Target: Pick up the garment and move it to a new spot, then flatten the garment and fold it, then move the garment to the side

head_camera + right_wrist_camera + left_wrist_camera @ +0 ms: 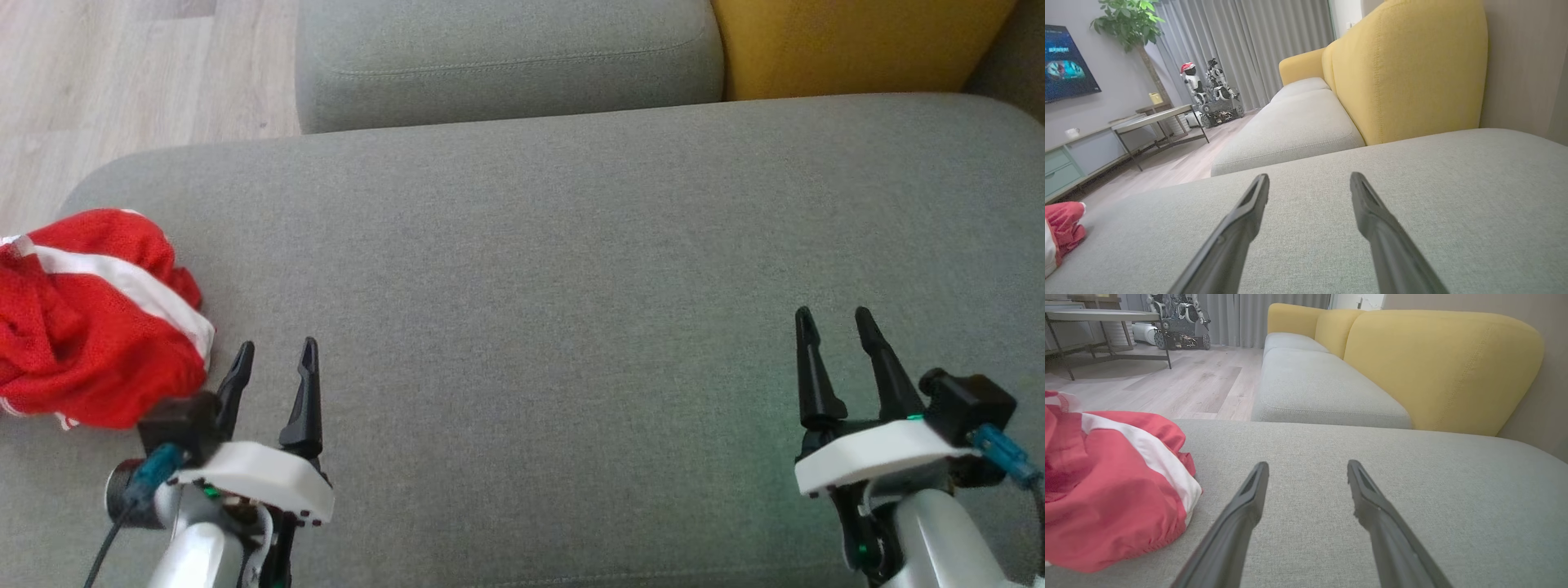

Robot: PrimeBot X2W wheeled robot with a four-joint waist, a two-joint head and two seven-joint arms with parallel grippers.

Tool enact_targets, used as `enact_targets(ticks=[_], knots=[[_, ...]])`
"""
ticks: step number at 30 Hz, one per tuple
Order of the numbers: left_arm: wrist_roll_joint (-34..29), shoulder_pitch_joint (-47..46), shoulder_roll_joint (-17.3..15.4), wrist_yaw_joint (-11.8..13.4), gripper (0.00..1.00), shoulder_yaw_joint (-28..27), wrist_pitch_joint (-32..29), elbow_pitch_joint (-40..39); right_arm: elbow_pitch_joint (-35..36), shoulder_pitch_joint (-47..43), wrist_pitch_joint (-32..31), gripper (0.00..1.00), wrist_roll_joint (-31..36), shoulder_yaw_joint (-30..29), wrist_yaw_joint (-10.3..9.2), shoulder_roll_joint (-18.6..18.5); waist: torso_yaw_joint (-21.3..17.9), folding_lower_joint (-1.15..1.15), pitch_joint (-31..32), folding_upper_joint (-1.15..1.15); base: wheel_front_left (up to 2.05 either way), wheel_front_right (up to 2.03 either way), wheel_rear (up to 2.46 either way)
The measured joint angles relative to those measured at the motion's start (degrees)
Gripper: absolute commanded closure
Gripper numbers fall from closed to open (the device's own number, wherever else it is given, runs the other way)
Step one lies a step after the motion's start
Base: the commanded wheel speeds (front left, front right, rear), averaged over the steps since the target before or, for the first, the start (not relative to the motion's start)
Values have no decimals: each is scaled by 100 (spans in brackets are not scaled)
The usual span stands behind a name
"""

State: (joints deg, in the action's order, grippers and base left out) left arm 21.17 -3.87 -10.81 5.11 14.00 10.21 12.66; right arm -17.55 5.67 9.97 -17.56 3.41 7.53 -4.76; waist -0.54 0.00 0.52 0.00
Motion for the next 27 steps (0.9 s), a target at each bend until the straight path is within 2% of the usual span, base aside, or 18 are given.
enact_targets(ticks=[8, 18, 27], knots=[[-490, 3, -20, 96, 0, 21, 109, -3, -112, 108, 143, 0, 566, 144, 0, -10, -8, 0, -1, 0, 0, 0, 0], [-1094, 7, -19, 100, 0, 19, 312, 42, -244, 109, 321, 0, 1263, 187, 0, -22, -4, 0, -10, 0, 0, 0, 0], [-1368, 18, 54, 64, 0, -67, 407, 102, -356, 116, 425, 0, 1395, 188, 0, 19, -5, 0, -19, 0, 0, 0, 0]])
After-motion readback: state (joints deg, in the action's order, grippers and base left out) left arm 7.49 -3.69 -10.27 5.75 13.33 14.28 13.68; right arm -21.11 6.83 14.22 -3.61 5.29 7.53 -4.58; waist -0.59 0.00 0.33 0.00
